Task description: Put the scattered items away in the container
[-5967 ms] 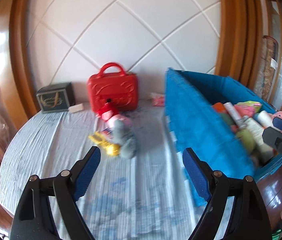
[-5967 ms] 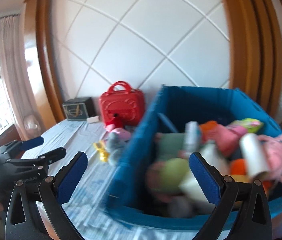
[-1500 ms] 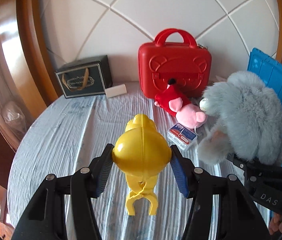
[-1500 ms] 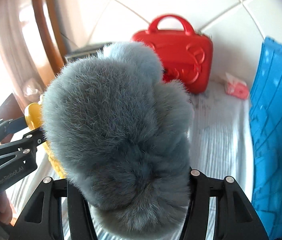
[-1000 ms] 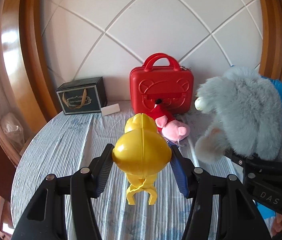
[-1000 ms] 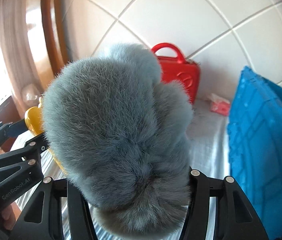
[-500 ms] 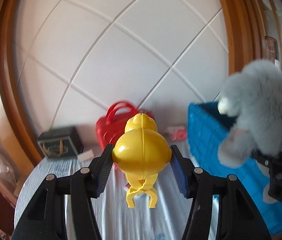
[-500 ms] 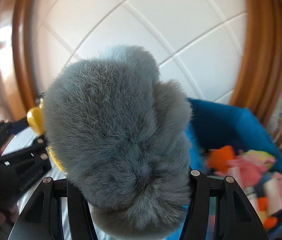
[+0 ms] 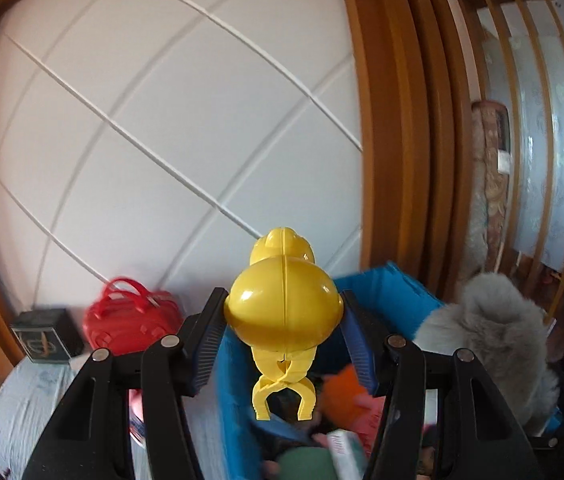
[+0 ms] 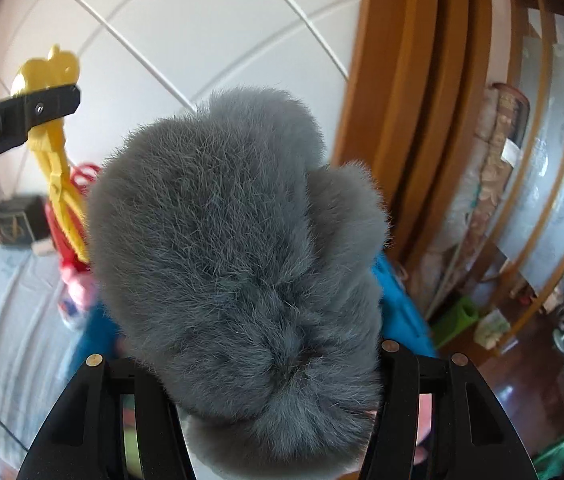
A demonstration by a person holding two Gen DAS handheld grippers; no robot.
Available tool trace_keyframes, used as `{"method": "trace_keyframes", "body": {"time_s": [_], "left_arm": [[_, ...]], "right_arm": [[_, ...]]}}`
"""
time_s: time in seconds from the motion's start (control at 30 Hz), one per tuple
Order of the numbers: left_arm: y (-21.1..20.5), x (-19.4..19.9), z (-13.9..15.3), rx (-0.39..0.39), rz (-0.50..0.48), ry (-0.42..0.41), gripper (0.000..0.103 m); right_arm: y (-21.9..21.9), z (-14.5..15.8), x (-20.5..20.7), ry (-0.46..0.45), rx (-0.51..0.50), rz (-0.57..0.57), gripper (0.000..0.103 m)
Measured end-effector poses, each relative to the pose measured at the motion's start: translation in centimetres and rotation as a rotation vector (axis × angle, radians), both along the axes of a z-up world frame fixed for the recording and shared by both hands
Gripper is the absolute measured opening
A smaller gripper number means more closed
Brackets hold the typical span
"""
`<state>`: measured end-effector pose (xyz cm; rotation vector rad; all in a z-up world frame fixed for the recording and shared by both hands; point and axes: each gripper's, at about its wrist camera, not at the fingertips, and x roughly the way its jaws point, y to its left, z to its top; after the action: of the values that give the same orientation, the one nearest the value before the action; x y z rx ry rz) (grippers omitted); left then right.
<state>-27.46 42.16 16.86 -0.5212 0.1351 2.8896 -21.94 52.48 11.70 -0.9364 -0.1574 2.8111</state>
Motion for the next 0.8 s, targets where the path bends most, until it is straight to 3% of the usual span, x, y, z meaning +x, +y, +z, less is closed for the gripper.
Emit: {"method": "trace_keyframes", "body": {"time_s": [0.1, 0.13, 0.23, 0.3, 0.47, 0.63, 0.8], "left_arm": [[3.8, -1.3, -3.0, -0.069, -0.002, -0.123, 0.055], [5.0, -1.6, -4.1, -0.125, 0.023, -0.150, 0.055], [6.7, -1.5, -6.7, -0.208, 0.033, -0.211, 0.055], [7.5, -0.9, -7.4, -0.258, 0.054, -0.208, 0.055], [7.3, -0.5, -8.9, -0.270, 0.055, -0.304, 0.055], [7.8, -0.2, -10.2, -0.324, 0.066, -0.337, 0.056], [8.0, 0.5, -9.5, -0.381, 0.063, -0.297, 0.068]], "right_arm": [[3.7, -2.3, -1.8, -0.063, -0.007, 0.011, 0.056], [4.2, -2.8, -1.8, -0.081, -0.009, 0.017, 0.056], [5.8, -4.9, -1.8, -0.137, -0.032, 0.046, 0.056], [6.3, -6.3, -2.2, -0.177, -0.032, 0.075, 0.056], [6.6, -9.0, -2.1, -0.239, -0.035, 0.137, 0.056], [6.1, -9.5, -1.3, -0.242, -0.032, 0.146, 0.057], [6.6, -9.2, -1.3, -0.234, -0.035, 0.148, 0.065]]}}
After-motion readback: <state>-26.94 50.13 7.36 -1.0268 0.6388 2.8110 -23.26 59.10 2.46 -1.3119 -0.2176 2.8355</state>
